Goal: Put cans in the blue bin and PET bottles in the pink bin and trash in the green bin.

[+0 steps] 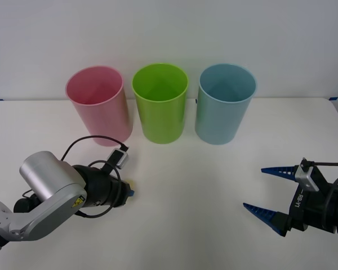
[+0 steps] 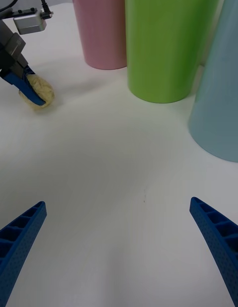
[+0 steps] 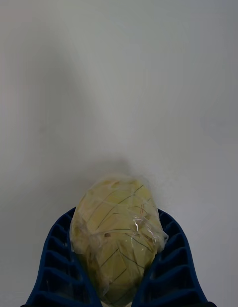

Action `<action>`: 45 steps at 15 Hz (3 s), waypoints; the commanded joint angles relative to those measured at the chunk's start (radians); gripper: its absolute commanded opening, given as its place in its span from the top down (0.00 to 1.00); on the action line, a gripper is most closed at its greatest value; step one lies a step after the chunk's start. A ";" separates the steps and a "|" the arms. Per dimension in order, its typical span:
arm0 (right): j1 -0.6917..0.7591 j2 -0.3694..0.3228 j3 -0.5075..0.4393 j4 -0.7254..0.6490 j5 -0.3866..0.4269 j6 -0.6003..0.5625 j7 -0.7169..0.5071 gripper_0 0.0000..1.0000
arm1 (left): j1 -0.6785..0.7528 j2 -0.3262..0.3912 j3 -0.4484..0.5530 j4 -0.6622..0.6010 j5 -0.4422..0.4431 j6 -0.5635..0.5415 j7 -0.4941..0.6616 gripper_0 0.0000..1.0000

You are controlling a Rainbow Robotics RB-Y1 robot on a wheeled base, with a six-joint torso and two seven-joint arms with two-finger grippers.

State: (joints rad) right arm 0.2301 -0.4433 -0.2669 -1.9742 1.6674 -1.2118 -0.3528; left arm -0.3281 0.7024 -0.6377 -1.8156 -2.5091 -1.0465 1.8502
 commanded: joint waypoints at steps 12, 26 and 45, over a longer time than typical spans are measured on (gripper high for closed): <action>0.000 0.000 0.000 0.000 0.000 0.000 0.000 0.00 | 0.081 0.106 0.038 -0.027 0.220 0.318 -0.356 1.00; 0.000 0.000 0.000 0.000 0.000 0.000 0.000 0.00 | 0.313 0.157 0.311 -0.226 0.734 0.626 -0.910 1.00; 0.000 0.000 0.000 0.000 0.000 0.000 0.000 0.00 | 0.083 0.172 0.366 -0.234 0.992 0.827 -0.815 1.00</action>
State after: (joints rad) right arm 0.2301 -0.4433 -0.2669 -1.9742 1.6674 -1.2118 -0.3528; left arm -0.2144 0.8678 -0.2480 -2.0775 -1.5160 -0.2263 1.0318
